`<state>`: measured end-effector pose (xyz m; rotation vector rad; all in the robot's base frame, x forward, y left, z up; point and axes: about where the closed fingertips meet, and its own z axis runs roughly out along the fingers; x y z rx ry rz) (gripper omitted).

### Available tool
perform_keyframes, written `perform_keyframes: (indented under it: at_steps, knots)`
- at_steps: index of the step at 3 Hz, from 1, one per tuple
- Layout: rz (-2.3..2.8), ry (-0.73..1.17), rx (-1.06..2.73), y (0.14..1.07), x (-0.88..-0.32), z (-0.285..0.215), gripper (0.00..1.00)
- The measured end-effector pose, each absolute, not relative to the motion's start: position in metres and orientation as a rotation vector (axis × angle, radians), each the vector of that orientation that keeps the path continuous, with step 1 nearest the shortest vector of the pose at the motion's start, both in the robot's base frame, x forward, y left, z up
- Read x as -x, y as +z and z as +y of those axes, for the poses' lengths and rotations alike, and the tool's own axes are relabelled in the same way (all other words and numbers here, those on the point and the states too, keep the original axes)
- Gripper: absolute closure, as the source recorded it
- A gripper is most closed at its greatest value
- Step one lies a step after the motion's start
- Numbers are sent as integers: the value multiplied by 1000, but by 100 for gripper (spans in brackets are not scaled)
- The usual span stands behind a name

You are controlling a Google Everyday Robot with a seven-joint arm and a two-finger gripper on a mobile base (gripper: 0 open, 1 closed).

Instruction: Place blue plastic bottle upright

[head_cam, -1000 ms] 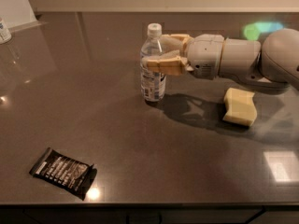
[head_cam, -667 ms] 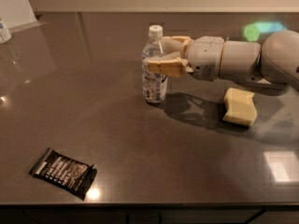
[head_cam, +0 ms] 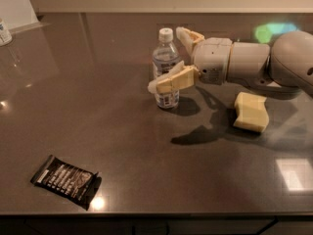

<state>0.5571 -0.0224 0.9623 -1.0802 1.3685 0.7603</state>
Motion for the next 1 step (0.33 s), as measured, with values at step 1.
perform_keyframes:
  at_steps: [1]
  knots:
    - [1368,760,1080,962,-557,-22,0]
